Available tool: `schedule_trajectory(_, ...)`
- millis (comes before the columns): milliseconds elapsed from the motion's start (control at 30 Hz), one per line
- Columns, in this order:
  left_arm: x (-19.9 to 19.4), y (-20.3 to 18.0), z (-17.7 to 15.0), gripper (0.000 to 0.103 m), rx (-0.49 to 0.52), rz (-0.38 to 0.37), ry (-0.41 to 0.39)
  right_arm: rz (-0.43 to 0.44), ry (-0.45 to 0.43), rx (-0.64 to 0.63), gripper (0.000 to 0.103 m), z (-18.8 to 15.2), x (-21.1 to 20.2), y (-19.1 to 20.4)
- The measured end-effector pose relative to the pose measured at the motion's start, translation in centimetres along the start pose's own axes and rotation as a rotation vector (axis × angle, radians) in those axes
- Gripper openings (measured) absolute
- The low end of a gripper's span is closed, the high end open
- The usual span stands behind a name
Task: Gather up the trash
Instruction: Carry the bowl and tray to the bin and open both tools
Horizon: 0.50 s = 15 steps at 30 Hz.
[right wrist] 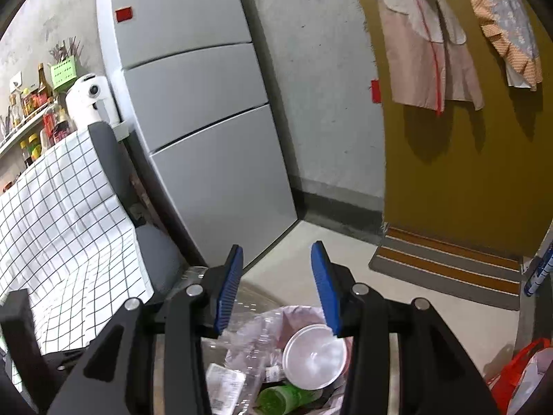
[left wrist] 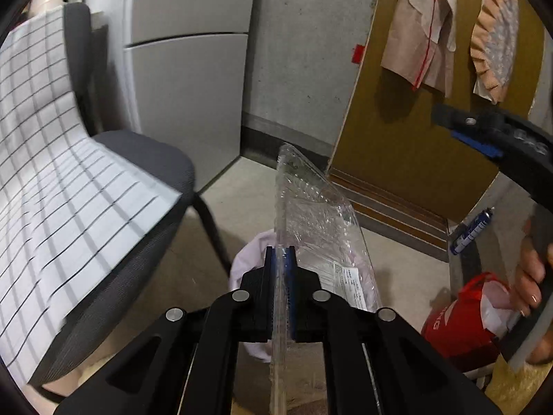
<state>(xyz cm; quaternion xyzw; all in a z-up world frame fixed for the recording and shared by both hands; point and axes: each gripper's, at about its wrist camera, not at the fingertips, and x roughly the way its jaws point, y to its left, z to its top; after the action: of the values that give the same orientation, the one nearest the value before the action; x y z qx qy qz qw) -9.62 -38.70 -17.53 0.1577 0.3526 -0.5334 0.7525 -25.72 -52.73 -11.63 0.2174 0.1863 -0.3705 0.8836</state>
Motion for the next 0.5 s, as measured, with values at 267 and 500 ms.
schedule_trajectory(267, 1.7, 1.1, 0.9, 0.064, -0.022, 0.029, -0.002, -0.001, 0.05, -0.027, 0.045, -0.9, 0.4, -0.2)
schedule_trajectory(500, -3.8, 3.7, 0.2, 0.077, -0.041, 0.178, -0.084, 0.078, 0.151, -0.116, 0.058, -2.3, 0.1, 3.8)
